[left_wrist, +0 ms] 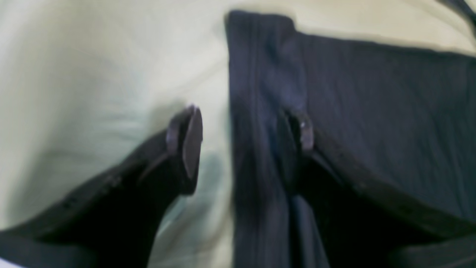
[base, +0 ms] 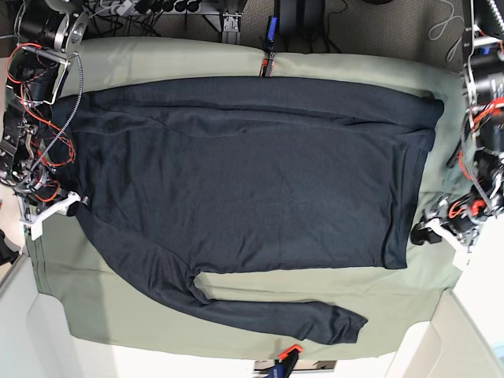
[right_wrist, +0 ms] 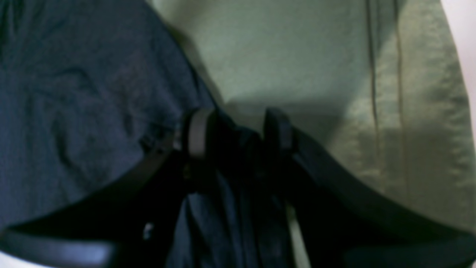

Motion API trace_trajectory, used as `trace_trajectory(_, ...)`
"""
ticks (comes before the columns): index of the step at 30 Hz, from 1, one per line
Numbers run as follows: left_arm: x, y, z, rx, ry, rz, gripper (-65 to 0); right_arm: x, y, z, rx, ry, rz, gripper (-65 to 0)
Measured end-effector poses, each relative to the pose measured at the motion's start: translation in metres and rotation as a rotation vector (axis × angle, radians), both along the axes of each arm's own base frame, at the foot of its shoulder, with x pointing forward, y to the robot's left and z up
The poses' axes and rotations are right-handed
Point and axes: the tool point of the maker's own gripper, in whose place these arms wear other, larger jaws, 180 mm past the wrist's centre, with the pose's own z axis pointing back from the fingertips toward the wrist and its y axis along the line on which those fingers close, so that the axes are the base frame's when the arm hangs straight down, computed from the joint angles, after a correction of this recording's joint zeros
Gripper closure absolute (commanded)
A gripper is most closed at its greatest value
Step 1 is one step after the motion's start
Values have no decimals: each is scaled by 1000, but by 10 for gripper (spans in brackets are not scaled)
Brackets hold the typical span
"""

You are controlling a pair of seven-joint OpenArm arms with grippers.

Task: Fold the T-shirt properly
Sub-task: 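Grasp the side seams and fold the shirt body toward the collar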

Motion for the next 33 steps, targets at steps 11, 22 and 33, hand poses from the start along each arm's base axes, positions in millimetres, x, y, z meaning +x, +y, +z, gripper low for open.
trace_trajectory(11,10,-11,-28,27,33,71,-348,-1,1,-1,5,2,0,-225)
trace_trajectory(22,11,-40,-31,-14,46,-31,-348,-1,2,0,27,-4,-4,-225)
trace_trajectory(33,6,-51,-34,-39,69,-81,-204,-1,3,0,27,-6,0,-215)
